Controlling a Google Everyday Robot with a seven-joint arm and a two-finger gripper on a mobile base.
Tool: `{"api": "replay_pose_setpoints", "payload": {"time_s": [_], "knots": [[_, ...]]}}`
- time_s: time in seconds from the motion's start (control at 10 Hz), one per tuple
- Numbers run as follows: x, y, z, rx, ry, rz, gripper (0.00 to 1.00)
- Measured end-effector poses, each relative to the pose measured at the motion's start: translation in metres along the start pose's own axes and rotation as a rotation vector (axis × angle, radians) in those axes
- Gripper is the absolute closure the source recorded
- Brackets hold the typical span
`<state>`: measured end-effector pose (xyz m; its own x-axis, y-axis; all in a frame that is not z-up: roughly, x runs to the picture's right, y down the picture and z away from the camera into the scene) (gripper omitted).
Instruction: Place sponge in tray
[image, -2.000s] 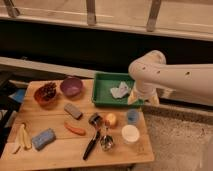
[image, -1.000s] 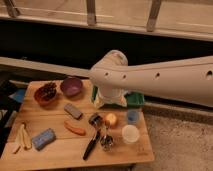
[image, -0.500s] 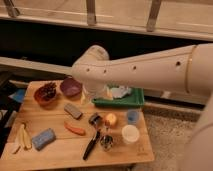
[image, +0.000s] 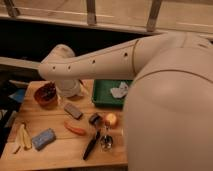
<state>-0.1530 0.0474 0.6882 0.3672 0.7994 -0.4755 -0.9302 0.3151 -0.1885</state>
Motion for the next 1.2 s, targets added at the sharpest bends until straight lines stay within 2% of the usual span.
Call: {"api": "replay_pose_setpoints", "payload": {"time_s": [0.3,0.4,0.5,0.6,0.9,1.0,1.1,1.2], "knots": [[0.003,0.061,0.025,-0.001,0.066,-0.133,0.2],[0.004,0.072,0.035,-0.007,0.096,-0.159,0.2],[0.006,0.077,0.045,-0.009,0.133,-0.175,0.2],[0.006,0.081,0.048,-0.014,0.144,-0.18,0.2],[0.007,0.078,0.047,-0.007,0.146,-0.178,0.2],[0.008,0.078,0.047,0.008,0.156,-0.183,0.2],[0.008,0.081,0.053,0.048,0.173,-0.196,0.2],[0.007,0.092,0.063,0.062,0.194,-0.213,0.2]]}}
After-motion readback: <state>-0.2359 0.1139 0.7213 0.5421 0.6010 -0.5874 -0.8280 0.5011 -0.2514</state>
